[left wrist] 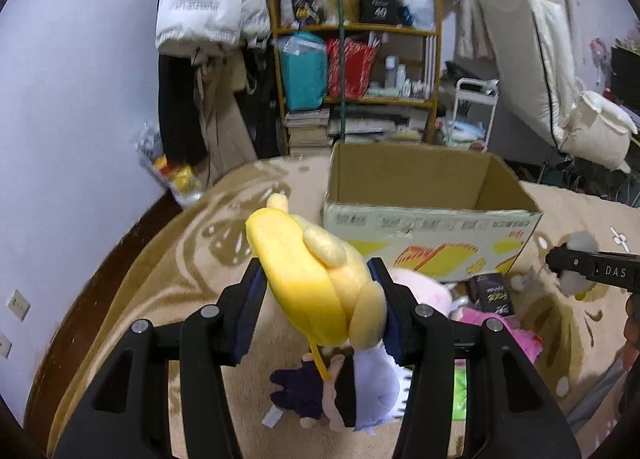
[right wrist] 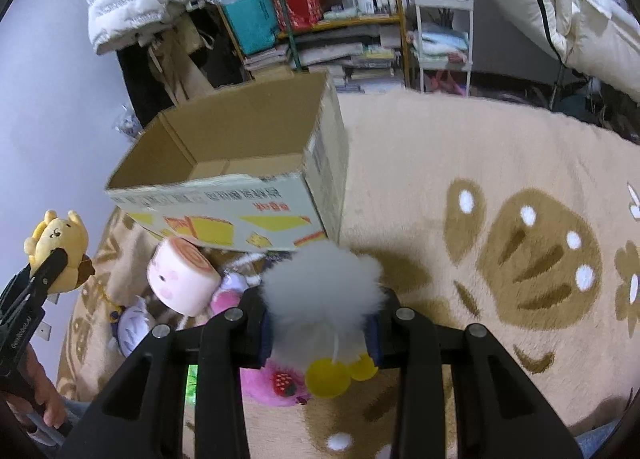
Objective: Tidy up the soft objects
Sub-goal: 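Lift the yellow plush with the left gripper while the right gripper carries the white chick toward the box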
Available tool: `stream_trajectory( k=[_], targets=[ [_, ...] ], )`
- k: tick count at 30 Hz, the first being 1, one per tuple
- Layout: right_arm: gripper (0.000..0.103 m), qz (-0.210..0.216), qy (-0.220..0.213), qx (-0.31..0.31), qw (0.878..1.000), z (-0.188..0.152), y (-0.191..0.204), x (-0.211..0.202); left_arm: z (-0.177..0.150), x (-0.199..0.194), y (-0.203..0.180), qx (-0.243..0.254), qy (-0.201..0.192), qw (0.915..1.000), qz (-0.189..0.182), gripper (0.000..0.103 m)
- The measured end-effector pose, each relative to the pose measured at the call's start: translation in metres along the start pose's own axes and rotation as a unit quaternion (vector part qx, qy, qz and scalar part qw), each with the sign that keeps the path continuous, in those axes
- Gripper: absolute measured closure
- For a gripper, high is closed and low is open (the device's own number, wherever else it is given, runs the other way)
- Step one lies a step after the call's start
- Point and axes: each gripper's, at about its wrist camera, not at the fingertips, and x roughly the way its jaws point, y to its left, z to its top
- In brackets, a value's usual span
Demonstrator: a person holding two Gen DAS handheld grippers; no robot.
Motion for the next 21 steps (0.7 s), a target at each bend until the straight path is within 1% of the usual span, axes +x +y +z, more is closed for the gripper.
stream_trajectory(
  k=[6, 9, 13, 15, 17, 21],
  targets=[
    [0.066, 0.023, -0.060, -0.014, 0.998, 0.006, 0.011, -0.029, 0.007, -0.008, -0.003, 0.005, -0.028, 0.9995, -0.012, 0.054],
    [0.066, 0.032, -0.079, -0.015, 0.996, 0.012, 0.015, -0.038, 0.011, -0.010, -0.004, 0.008, -0.038, 0.9991, -0.013, 0.054],
    [0.066, 0.042, -0.099, -0.015, 0.994, 0.019, 0.017, -0.048, 0.016, -0.015, -0.003, 0.006, -0.052, 0.9984, -0.022, 0.054],
    [0.066, 0.043, -0.110, -0.019, 0.993, 0.023, 0.021, -0.052, 0.022, -0.019, -0.004, 0.013, -0.067, 0.9975, -0.021, 0.054],
    [0.066, 0.045, -0.118, -0.023, 0.992, 0.028, 0.023, -0.055, 0.026, -0.021, -0.004, 0.017, -0.073, 0.9970, -0.021, 0.054],
    [0.066, 0.044, -0.124, -0.029, 0.991, 0.032, 0.027, -0.051, 0.028, -0.017, 0.001, 0.008, -0.064, 0.9975, -0.027, 0.054]
  ],
)
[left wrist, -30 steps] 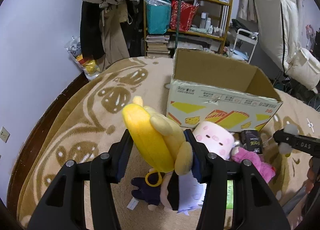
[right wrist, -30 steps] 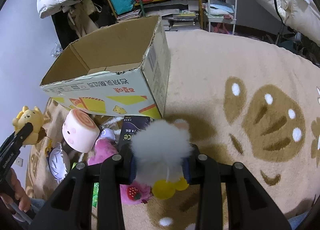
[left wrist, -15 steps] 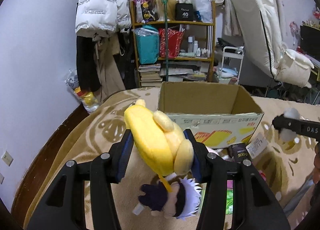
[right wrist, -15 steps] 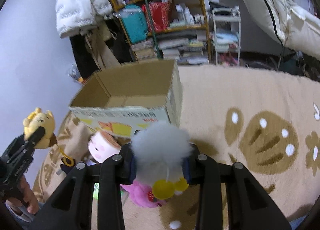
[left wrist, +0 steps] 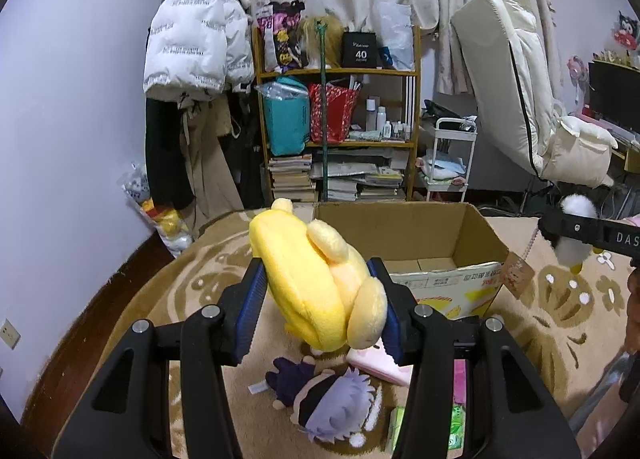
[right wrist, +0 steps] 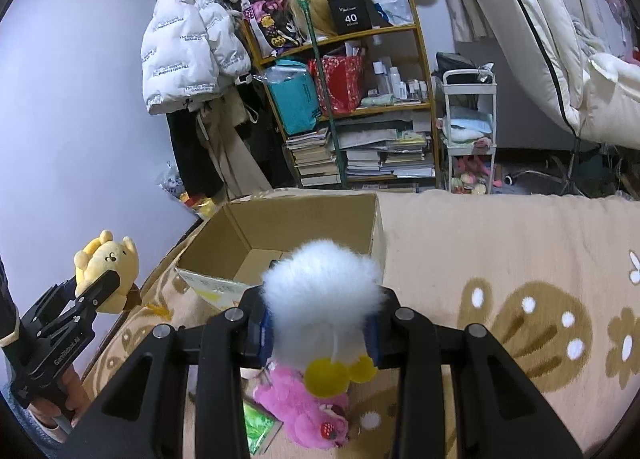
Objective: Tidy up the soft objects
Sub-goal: 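Lift the yellow plush with the left gripper while the right gripper carries the white chick toward the box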
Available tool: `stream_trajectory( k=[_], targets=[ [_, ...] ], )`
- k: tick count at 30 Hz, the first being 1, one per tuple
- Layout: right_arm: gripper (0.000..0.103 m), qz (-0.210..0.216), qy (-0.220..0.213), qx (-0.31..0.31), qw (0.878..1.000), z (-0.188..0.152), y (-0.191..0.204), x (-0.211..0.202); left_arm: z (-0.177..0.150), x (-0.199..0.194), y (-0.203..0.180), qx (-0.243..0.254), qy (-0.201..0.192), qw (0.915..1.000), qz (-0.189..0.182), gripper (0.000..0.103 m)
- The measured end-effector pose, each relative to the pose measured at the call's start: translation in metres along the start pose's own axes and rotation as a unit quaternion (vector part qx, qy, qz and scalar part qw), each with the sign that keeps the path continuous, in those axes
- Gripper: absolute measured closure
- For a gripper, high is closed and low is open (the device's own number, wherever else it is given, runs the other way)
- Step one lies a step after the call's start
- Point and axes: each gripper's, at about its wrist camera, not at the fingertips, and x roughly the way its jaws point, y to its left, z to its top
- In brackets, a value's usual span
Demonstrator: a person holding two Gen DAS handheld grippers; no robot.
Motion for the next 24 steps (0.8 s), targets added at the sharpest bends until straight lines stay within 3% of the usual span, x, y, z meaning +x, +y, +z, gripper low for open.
stream_trajectory(
  k=[9, 24],
  targets=[
    [0.066, 0.013, -0.016, -0.027, 0.999, 0.002, 0.010, 0.000, 0.010, 0.000, -0.005, 0.015, -0.019, 0.9997, -0.001, 0.054],
    [0.066, 0.033, -0.045, -0.024, 0.998, 0.050, 0.027, 0.020, 0.056, 0.028, -0.015, 0.008, -0.038, 0.9992, -0.010, 0.053]
  ],
)
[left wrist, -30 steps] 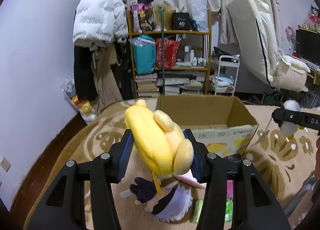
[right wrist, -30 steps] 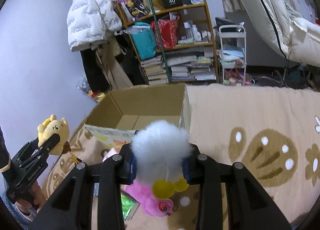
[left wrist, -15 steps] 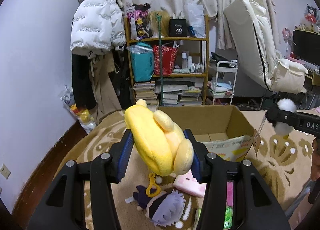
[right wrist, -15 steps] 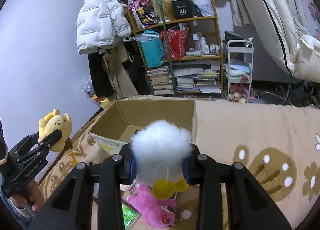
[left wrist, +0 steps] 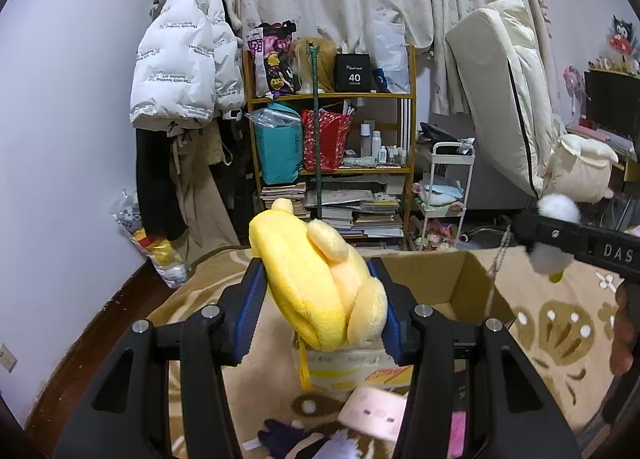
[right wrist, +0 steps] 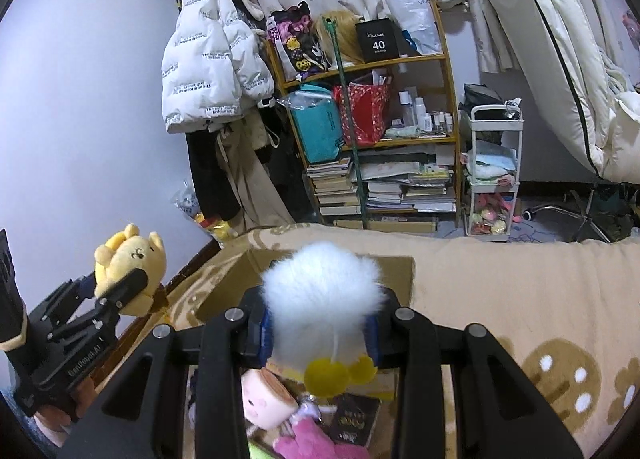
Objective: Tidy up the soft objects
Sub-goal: 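Lift the yellow plush with the left gripper while the right gripper carries the white chick toward the box, then open both grippers to drop the yellow plush and white chick into the box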
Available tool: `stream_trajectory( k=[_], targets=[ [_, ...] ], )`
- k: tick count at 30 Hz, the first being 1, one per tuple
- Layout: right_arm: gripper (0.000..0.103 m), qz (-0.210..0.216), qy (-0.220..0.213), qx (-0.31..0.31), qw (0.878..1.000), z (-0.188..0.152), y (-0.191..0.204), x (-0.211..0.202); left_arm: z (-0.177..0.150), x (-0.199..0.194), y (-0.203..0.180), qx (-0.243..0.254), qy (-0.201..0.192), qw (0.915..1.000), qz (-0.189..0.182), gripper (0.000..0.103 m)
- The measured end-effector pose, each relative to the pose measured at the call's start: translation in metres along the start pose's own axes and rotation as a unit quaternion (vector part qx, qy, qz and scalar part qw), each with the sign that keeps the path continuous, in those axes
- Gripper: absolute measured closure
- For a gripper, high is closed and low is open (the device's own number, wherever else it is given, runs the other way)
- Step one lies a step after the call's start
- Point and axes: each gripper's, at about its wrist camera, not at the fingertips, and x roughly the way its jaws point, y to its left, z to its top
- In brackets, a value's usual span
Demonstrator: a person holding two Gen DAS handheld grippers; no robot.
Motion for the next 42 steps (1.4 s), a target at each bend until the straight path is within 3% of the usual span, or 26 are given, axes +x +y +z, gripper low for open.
stream_trajectory(
  k=[11, 25, 35, 42],
  targets=[
    [0.066, 0.001, 0.000, 0.004, 1.000, 0.000, -0.003, 0.036, -0.007, 0.052, -0.013, 0.005, 0.022, 0.9996, -0.014, 0.053],
    [0.066, -0.005, 0.050, 0.016, 0.999, -0.033, -0.027, 0.079, -0.033, 0.098, -0.024, 0.016, 0.071, 0.9972, -0.019, 0.053],
    [0.064, -0.011, 0.065, 0.011, 0.998, -0.041, -0.033, 0.086, -0.044, 0.105, -0.027, 0.027, 0.095, 0.9951, -0.009, 0.051],
    [0.063, -0.009, 0.067, 0.001, 0.998, -0.044, -0.031, 0.082, -0.047, 0.093, -0.032, 0.044, 0.082, 0.9957, 0.002, 0.044]
  ],
)
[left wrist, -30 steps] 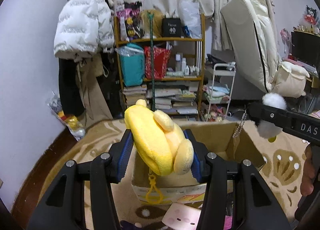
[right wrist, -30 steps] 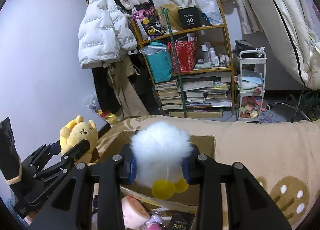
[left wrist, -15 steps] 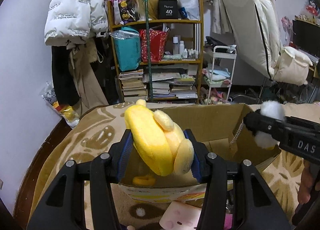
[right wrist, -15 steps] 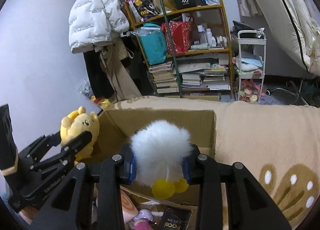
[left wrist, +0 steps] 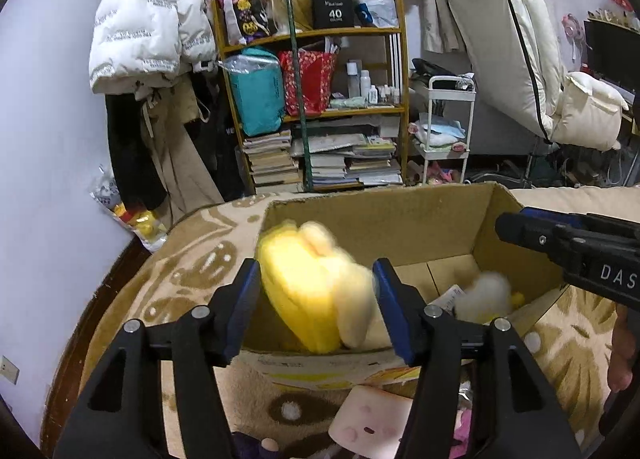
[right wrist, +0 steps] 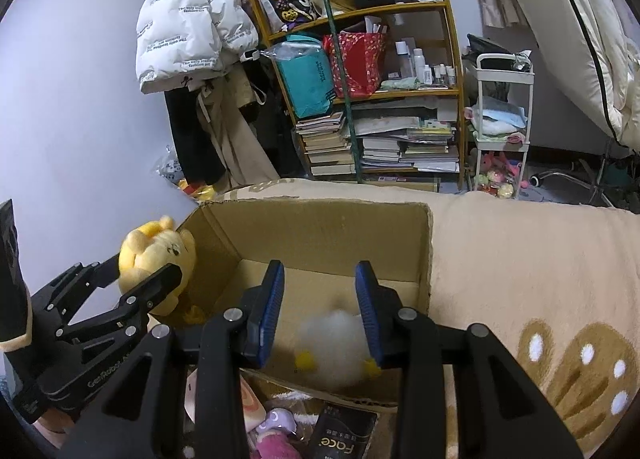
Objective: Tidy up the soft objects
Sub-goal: 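Open both grippers to drop the yellow plush and white chick into the box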
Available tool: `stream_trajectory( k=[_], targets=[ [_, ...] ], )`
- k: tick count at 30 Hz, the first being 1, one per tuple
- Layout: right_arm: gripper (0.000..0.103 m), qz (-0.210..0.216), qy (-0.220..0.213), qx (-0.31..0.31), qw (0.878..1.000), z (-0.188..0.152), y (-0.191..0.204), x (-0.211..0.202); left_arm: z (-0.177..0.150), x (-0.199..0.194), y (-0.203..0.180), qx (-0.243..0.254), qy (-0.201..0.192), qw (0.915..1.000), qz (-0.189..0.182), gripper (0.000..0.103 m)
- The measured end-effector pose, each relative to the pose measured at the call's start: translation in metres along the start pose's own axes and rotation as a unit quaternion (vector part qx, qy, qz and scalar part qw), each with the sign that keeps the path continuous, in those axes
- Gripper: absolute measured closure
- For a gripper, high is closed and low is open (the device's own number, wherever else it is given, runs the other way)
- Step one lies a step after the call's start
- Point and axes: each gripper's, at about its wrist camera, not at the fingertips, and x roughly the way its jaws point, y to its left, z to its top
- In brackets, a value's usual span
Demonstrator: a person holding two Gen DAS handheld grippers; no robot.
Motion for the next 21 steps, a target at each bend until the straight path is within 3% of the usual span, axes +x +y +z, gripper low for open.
stream_trajectory(
  k=[3, 6, 11, 21],
  targets=[
    [0.054, -0.004, -0.003, -0.002, 1.000, 0.000, 0.001, -0.004, 0.000, -0.006, 0.004, -0.002, -0.004, 1.0000, 0.002, 0.036],
    [0.051, -0.002, -0.009, 0.002, 1.000, 0.000, 0.001, -0.011, 0.000, -0.015, 0.011, -0.008, -0.009, 0.9999, 0.011, 0.032],
    [0.044, -0.004, -0.018, -0.002, 1.000, -0.002, 0.003, -0.026, -0.001, -0.031, 0.021, -0.021, -0.014, 0.9995, 0.018, 0.016],
    [0.012, -0.006, -0.031, -0.006, 0.999, -0.010, 0.011, -0.062, -0.007, -0.070, 0.032, -0.031, -0.026, 0.9987, 0.030, 0.005]
  ],
)
